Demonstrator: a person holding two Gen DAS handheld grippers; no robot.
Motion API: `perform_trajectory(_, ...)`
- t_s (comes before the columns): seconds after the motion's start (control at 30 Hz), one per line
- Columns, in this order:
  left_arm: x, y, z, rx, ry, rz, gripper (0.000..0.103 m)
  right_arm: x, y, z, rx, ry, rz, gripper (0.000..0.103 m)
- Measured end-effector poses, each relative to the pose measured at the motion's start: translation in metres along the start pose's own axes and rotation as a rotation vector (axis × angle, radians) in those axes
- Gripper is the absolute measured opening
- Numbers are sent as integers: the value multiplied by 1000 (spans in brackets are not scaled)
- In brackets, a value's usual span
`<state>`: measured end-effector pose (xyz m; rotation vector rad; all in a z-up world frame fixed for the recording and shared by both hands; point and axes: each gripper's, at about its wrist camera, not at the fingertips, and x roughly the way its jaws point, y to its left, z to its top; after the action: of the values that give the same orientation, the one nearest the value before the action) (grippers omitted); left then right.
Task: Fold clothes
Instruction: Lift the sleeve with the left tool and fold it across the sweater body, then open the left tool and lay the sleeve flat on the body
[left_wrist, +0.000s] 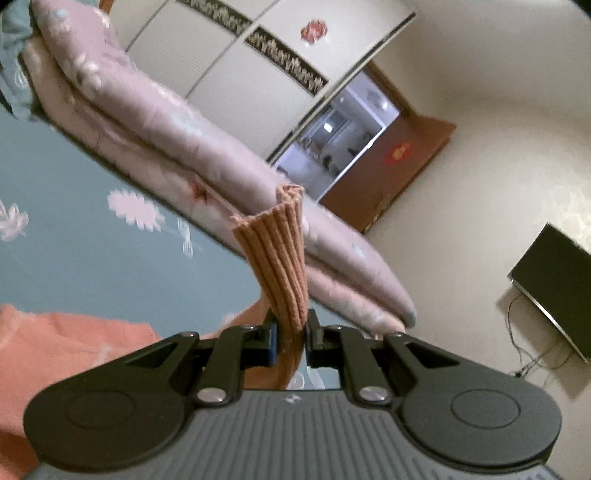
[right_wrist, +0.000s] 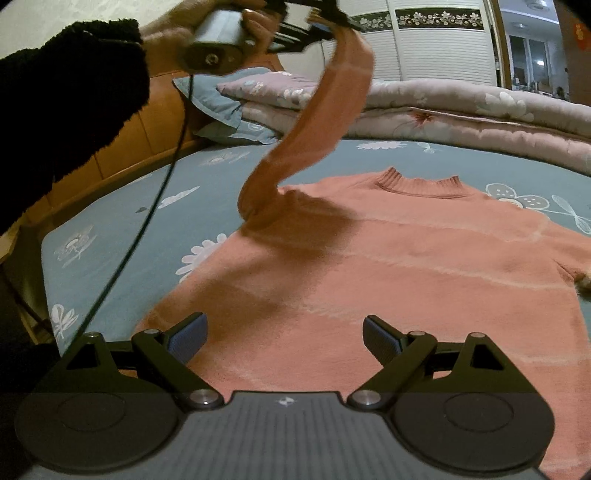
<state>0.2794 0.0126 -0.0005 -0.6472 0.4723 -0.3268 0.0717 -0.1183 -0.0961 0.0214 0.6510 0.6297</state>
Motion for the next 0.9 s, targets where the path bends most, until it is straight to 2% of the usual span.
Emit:
perform_trajectory(0.17, 36, 0, -32, 27, 87, 52, 11, -1, 0, 0, 1, 3, -12, 94)
perform_trajectory(0.4, 83, 6, -65, 118, 203, 127, 11, -1, -3, -1, 15, 14, -30, 94)
perform_trajectory(0.67, 112, -4, -84, 198, 268, 150, 11, -2, -6, -2, 34, 27, -51, 94)
perform_trajectory(0.77, 112, -2, -84, 194, 288, 130, 12, -4, -5, -1, 29, 28, -56, 94)
perform_trajectory(0.87, 102, 1, -82, 225, 321, 116, 20, -4, -5, -1, 39, 35, -60, 94)
perform_trajectory(0.9, 95, 3, -80, 245, 335, 112, 27, -3, -6, -2, 47, 39, -61, 94)
